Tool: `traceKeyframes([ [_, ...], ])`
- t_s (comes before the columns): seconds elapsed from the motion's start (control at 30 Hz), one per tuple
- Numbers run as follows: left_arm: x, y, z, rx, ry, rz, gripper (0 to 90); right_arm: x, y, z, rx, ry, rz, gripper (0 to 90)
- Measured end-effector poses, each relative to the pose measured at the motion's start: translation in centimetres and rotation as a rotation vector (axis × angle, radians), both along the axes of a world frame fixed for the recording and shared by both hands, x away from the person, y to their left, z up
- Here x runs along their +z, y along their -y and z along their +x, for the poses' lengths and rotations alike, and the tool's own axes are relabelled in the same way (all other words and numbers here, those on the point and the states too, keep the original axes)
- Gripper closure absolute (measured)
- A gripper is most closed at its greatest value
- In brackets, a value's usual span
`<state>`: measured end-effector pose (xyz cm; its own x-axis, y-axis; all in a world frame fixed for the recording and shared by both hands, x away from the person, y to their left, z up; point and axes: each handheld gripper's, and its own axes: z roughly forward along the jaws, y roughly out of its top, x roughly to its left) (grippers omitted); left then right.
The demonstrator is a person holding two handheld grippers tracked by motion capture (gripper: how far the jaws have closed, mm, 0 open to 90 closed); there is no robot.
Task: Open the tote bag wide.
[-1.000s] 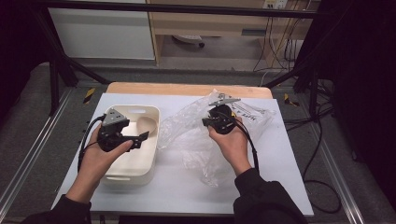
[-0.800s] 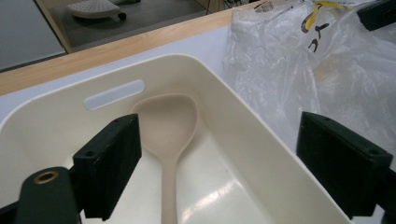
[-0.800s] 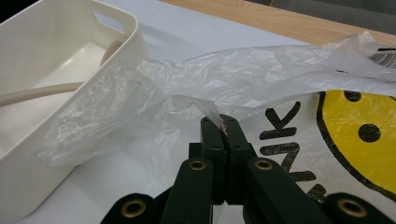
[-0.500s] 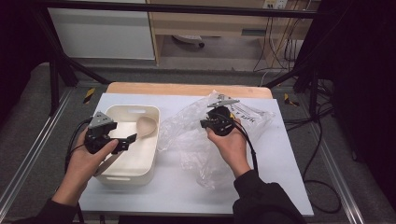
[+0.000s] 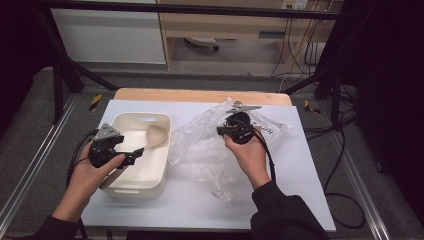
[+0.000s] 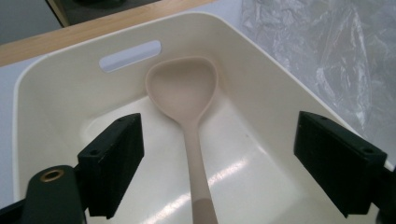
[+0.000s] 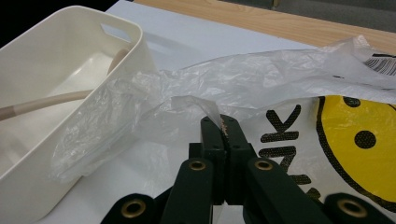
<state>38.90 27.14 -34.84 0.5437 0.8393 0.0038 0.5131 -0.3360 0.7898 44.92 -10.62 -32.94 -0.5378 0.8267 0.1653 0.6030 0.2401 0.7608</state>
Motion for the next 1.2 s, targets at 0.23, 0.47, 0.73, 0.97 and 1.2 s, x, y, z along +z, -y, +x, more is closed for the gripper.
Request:
traceKeyframes([
  [0.23,0.0,-0.2,0.0,0.013,-0.017,0.009,18.0,-0.1,0.1,0.1,0.002,-0.003,-0.003,90.0],
  [0.47,0.3,-0.8,-0.6,0.033,-0.026,0.017,19.2,-0.1,0.1,0.0,0.004,0.002,-0.013,90.0],
  [0.73,-0.4,-1.6,-1.3,0.046,-0.074,0.035,23.1,-0.1,0.2,-0.1,0.005,0.004,-0.021,90.0],
  [0.97,-0.9,-2.0,-2.1,0.053,-0.090,0.032,26.7,-0.1,0.2,-0.1,0.008,0.006,-0.029,90.0],
  [1.2,-1.8,-2.3,-2.6,0.056,-0.121,0.016,29.4,-0.3,0.1,-0.1,0.011,0.005,-0.034,90.0],
])
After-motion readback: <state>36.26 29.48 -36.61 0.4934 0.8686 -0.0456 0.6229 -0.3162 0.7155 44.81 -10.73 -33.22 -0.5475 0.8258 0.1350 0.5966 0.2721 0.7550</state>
